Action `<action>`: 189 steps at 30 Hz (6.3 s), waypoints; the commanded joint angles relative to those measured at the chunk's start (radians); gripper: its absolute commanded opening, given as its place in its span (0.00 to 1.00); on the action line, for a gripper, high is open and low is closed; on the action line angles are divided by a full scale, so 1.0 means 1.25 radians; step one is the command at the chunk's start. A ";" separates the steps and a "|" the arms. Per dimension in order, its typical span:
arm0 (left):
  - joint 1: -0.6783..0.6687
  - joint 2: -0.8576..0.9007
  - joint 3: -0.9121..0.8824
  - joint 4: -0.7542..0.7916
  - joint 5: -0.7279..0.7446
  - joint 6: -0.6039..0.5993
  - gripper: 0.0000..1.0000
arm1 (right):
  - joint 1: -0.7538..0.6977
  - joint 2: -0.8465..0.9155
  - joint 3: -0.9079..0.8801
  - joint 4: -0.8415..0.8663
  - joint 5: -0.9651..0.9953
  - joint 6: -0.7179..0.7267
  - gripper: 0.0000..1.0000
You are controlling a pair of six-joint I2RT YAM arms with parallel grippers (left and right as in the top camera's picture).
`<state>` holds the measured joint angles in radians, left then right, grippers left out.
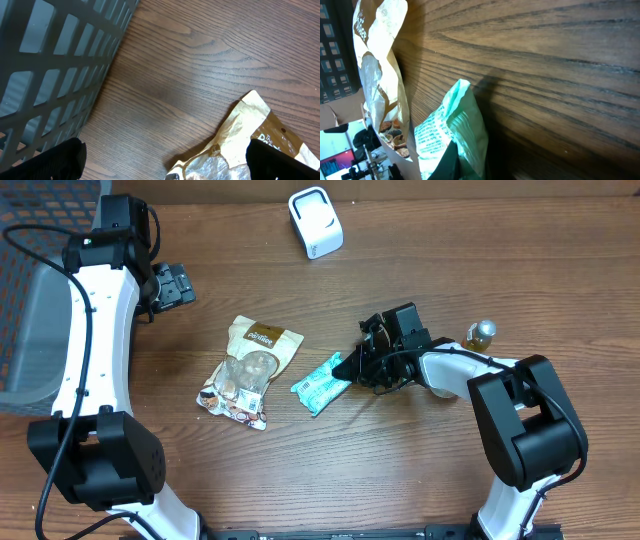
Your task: Scan the item barcode
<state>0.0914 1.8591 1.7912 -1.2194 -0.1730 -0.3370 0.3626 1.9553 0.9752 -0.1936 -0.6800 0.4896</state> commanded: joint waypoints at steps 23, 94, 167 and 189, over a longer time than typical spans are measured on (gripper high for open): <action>0.000 -0.006 0.010 0.000 -0.008 0.000 1.00 | -0.004 0.003 -0.007 -0.018 -0.036 -0.013 0.04; 0.000 -0.006 0.010 -0.001 -0.008 0.000 1.00 | 0.003 -0.527 -0.007 -0.293 -0.284 -0.082 0.04; 0.000 -0.006 0.010 0.000 -0.008 0.000 1.00 | 0.002 -0.603 -0.007 -0.386 -0.099 -0.022 0.04; 0.000 -0.006 0.010 0.000 -0.008 0.000 1.00 | 0.002 -0.603 -0.007 -0.386 -0.099 -0.022 0.04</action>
<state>0.0914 1.8591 1.7912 -1.2194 -0.1730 -0.3374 0.3626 1.2182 0.9600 -0.6815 -0.7963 0.4702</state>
